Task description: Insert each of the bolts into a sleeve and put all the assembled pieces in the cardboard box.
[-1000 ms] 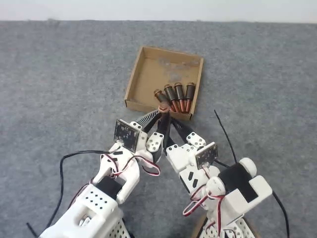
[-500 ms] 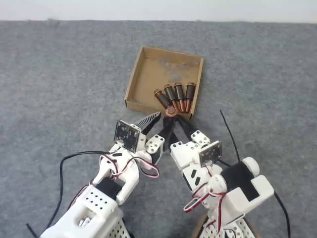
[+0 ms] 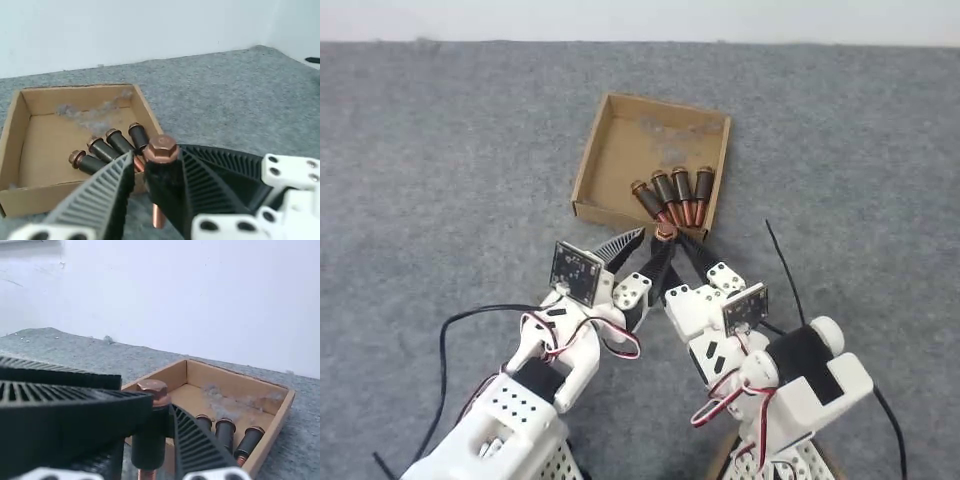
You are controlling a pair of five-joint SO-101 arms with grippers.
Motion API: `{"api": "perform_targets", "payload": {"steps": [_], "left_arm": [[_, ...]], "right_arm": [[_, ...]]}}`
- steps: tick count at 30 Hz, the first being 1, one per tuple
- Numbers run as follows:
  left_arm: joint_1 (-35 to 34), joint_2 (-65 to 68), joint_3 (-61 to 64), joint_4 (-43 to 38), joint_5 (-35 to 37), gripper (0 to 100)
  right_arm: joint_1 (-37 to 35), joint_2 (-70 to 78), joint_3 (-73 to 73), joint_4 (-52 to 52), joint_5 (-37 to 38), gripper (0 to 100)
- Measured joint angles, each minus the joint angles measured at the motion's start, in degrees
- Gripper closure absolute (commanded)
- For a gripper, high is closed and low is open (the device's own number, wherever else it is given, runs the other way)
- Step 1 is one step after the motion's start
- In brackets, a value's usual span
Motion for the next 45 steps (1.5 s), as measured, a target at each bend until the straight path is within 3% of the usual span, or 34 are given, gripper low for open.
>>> {"api": "perform_targets", "payload": {"steps": [4, 9, 11, 17, 25, 30, 37, 45], "left_arm": [[-0.1, -1.2, 0.2, 0.1, 1.6, 88], [-1.1, -7.0, 0.8, 0.5, 1.7, 100], [-1.0, -10.1, 0.8, 2.5, 1.7, 98], [-4.0, -22.4, 0.8, 13.5, 1.7, 98], [-18.0, -36.8, 0.8, 26.0, 1.7, 98], [-25.1, -39.8, 0.8, 38.0, 1.8, 98], [-29.6, -39.9, 0.8, 53.0, 1.7, 98], [-33.8, -39.9, 0.8, 58.3, -11.8, 98]], "right_arm": [[0.1, 0.0, 0.0, 0.0, 0.0, 99.2], [2.8, 0.0, -1.1, 3.5, 0.0, 99.2], [3.3, 0.0, -1.9, 5.4, 0.0, 99.2], [3.6, 0.0, -2.0, 6.2, 0.0, 99.2], [5.4, 0.0, -2.0, 6.2, 0.0, 99.2], [5.5, 0.0, -2.0, 6.2, 0.0, 99.2], [6.9, 0.0, -2.0, 6.2, 0.0, 99.2], [6.7, -0.2, -0.1, -2.0, -0.2, 99.2]]}}
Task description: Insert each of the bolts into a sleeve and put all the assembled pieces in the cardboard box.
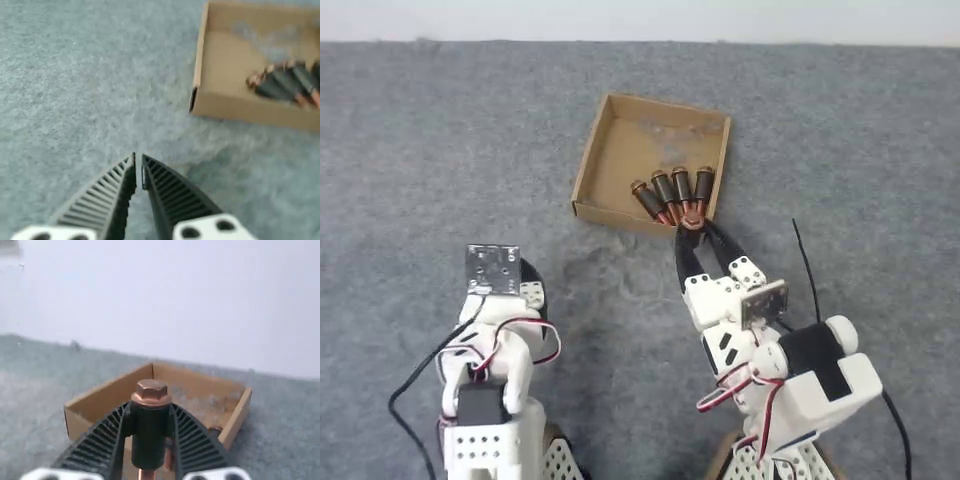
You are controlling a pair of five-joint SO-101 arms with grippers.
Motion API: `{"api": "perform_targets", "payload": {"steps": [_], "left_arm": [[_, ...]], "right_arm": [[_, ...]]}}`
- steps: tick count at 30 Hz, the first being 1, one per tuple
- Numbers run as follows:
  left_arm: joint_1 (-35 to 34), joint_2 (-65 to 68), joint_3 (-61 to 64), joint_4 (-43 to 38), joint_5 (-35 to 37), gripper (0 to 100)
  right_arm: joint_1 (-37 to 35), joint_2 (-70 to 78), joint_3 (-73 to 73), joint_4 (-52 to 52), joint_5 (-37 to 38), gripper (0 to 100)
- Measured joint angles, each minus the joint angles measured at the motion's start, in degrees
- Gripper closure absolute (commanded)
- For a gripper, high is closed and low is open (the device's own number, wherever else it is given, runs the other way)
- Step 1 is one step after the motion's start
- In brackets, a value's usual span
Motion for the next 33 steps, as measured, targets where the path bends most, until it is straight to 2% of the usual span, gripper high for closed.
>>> {"api": "perform_targets", "payload": {"steps": [3, 8, 11, 15, 22, 33], "left_arm": [[-2.1, 0.0, 0.0, 1.9, -4.3, 98], [-4.9, 0.0, 0.0, 2.9, -5.6, 98], [-4.9, 0.0, 0.0, 2.9, -5.8, 98], [-4.9, 0.0, 0.0, 2.9, -6.1, 98], [-4.9, 0.0, 0.0, 2.9, -6.1, 98], [-4.9, 0.0, 0.0, 2.9, -6.1, 98]], "right_arm": [[0.0, -1.3, 0.4, -0.8, 0.0, 99.2], [0.9, -4.8, -0.1, -0.8, 0.2, 99.2], [0.9, -5.1, -2.6, -0.4, 5.1, 99.2], [0.9, -5.6, -9.3, 6.2, 11.8, 99.2], [2.6, -5.6, -23.3, 25.3, 12.7, 99.2], [6.6, -5.6, -41.7, 69.9, 12.9, 99.2]]}}
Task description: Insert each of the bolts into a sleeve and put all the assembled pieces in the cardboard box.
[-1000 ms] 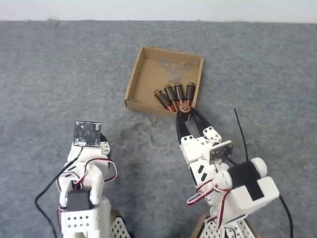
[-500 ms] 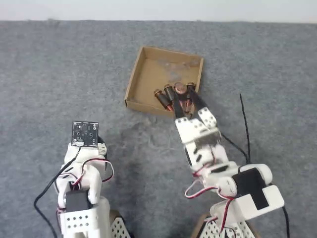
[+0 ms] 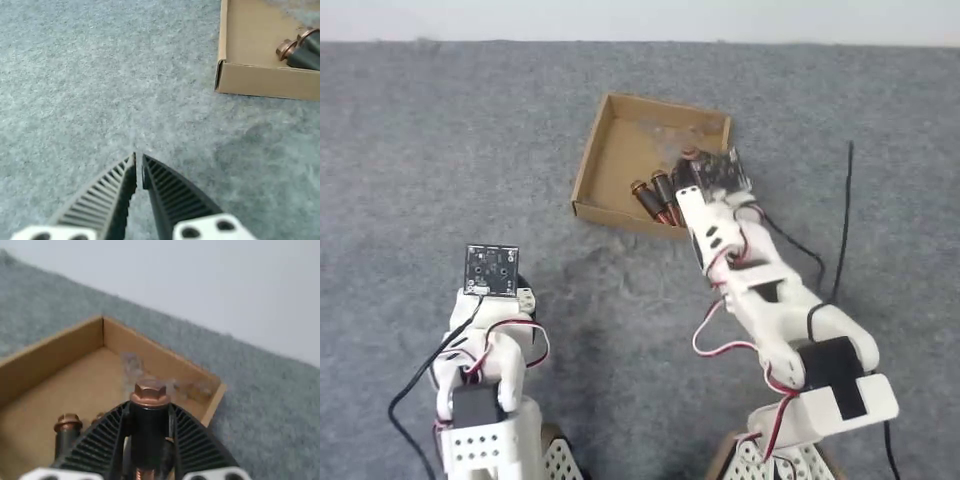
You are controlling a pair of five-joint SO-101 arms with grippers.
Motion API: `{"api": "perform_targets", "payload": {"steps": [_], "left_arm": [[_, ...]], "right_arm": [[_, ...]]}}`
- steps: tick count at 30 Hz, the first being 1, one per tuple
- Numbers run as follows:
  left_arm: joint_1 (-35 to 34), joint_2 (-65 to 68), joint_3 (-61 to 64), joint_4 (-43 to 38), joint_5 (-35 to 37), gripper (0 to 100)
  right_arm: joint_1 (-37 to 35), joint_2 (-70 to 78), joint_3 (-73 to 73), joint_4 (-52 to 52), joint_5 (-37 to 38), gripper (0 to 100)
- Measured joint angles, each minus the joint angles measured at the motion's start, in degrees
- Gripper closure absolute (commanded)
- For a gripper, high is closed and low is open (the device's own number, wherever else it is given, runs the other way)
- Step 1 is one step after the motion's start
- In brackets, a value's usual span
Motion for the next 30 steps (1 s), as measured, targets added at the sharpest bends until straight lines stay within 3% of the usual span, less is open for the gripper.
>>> {"api": "perform_targets", "payload": {"steps": [12, 18, 26, 30], "left_arm": [[0.0, 0.0, 0.0, 0.0, 0.0, 98], [-0.3, 0.0, 0.0, 0.0, 0.0, 98], [-0.3, 0.0, 0.0, 0.0, 0.0, 98], [-0.3, 0.0, 0.0, 0.0, 0.0, 98]], "right_arm": [[0.2, 1.2, -14.9, 23.4, -1.6, 99.2], [0.2, 9.8, -29.7, 37.5, -8.0, 99.1], [0.2, 22.6, -46.7, 51.0, -11.1, 98.7], [0.2, 25.9, -52.2, 56.3, -11.5, 89.4]]}}
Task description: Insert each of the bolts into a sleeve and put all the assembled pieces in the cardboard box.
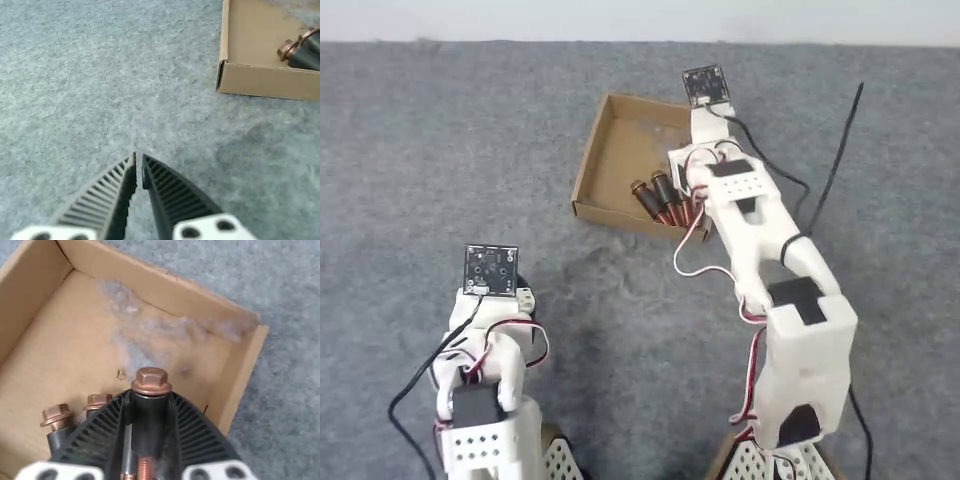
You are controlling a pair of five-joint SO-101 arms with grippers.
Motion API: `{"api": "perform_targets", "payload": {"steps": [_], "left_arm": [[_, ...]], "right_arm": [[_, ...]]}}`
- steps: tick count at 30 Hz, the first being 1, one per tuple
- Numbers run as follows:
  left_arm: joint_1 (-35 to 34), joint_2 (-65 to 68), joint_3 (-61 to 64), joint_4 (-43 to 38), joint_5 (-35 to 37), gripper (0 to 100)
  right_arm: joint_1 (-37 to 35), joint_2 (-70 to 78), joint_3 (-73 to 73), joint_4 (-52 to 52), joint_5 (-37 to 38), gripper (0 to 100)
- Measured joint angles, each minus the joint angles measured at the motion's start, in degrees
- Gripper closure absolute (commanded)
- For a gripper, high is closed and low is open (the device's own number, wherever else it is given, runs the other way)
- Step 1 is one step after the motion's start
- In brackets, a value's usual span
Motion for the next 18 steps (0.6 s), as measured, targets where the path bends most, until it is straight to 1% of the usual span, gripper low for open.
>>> {"api": "perform_targets", "payload": {"steps": [2, 11, 15, 18], "left_arm": [[0.0, 0.0, 0.0, 0.0, 0.0, 98], [0.0, 0.0, 0.0, 0.0, -0.2, 98], [0.0, 0.0, 0.0, 0.0, -0.2, 98], [0.0, 0.0, 0.0, 0.0, -0.2, 98]], "right_arm": [[0.0, 0.9, -1.7, 2.2, -0.7, 85.7], [0.1, -0.2, -3.1, 6.4, -1.0, 85.5], [0.2, -5.4, -3.1, 12.0, -1.0, 85.5], [0.8, -9.8, -3.1, 17.9, -1.0, 85.5]]}}
